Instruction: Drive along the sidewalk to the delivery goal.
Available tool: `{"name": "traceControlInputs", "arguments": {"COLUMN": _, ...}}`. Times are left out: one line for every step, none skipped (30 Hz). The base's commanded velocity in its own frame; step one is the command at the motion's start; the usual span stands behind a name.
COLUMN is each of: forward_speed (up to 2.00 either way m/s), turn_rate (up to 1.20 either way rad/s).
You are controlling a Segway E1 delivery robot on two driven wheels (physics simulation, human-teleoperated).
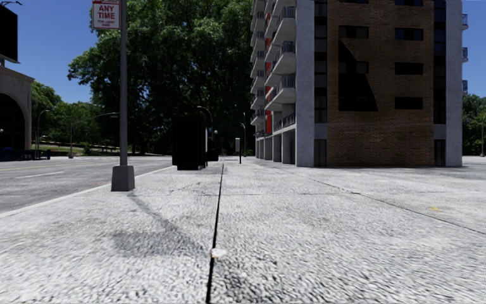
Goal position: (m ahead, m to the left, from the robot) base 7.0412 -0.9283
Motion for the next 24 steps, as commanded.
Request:
{"name": "traceControlInputs", "arguments": {"forward_speed": 2.00, "turn_rate": 0.00}}
{"name": "traceControlInputs", "arguments": {"forward_speed": 2.00, "turn_rate": 0.00}}
{"name": "traceControlInputs", "arguments": {"forward_speed": 2.00, "turn_rate": 0.00}}
{"name": "traceControlInputs", "arguments": {"forward_speed": 2.00, "turn_rate": 0.00}}
{"name": "traceControlInputs", "arguments": {"forward_speed": 2.00, "turn_rate": 0.00}}
{"name": "traceControlInputs", "arguments": {"forward_speed": 2.00, "turn_rate": 0.00}}
{"name": "traceControlInputs", "arguments": {"forward_speed": 2.00, "turn_rate": 0.00}}
{"name": "traceControlInputs", "arguments": {"forward_speed": 2.00, "turn_rate": 0.00}}
{"name": "traceControlInputs", "arguments": {"forward_speed": 2.00, "turn_rate": 0.00}}
{"name": "traceControlInputs", "arguments": {"forward_speed": 2.00, "turn_rate": 0.00}}
{"name": "traceControlInputs", "arguments": {"forward_speed": 2.00, "turn_rate": 0.00}}
{"name": "traceControlInputs", "arguments": {"forward_speed": 2.00, "turn_rate": 0.00}}
{"name": "traceControlInputs", "arguments": {"forward_speed": 2.00, "turn_rate": 0.00}}
{"name": "traceControlInputs", "arguments": {"forward_speed": 2.00, "turn_rate": 0.00}}
{"name": "traceControlInputs", "arguments": {"forward_speed": 2.00, "turn_rate": 0.00}}
{"name": "traceControlInputs", "arguments": {"forward_speed": 2.00, "turn_rate": 0.00}}
{"name": "traceControlInputs", "arguments": {"forward_speed": 2.00, "turn_rate": 0.00}}
{"name": "traceControlInputs", "arguments": {"forward_speed": 2.00, "turn_rate": 0.00}}
{"name": "traceControlInputs", "arguments": {"forward_speed": 2.00, "turn_rate": 0.00}}
{"name": "traceControlInputs", "arguments": {"forward_speed": 2.00, "turn_rate": 0.00}}
{"name": "traceControlInputs", "arguments": {"forward_speed": 2.00, "turn_rate": -0.11}}
{"name": "traceControlInputs", "arguments": {"forward_speed": 2.00, "turn_rate": -0.59}}
{"name": "traceControlInputs", "arguments": {"forward_speed": 2.00, "turn_rate": -0.59}}
{"name": "traceControlInputs", "arguments": {"forward_speed": 2.00, "turn_rate": -0.84}}
